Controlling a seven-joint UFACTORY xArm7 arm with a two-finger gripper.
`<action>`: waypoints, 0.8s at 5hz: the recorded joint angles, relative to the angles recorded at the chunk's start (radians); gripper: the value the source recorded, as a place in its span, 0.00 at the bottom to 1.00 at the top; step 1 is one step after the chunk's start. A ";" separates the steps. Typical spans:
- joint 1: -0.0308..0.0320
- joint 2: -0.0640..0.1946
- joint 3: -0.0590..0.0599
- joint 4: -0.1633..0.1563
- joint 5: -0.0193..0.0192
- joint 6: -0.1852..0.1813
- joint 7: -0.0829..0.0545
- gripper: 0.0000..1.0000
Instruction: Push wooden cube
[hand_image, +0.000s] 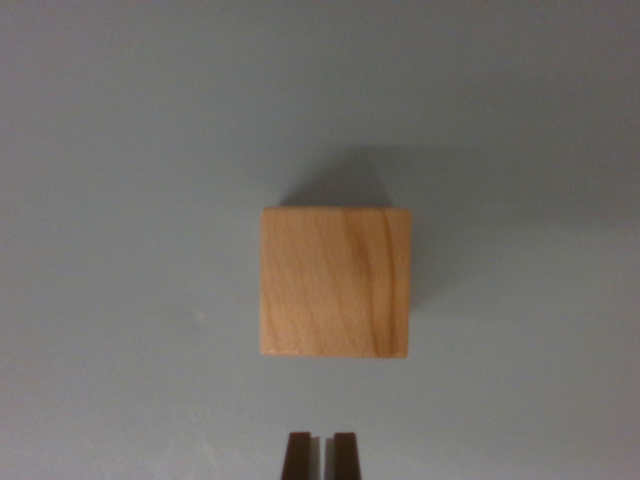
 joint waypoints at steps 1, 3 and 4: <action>-0.0012 0.011 -0.001 -0.029 0.0027 -0.038 -0.003 0.00; -0.0023 0.020 -0.001 -0.054 0.0052 -0.072 -0.006 0.00; -0.0023 0.020 -0.001 -0.054 0.0052 -0.072 -0.006 0.00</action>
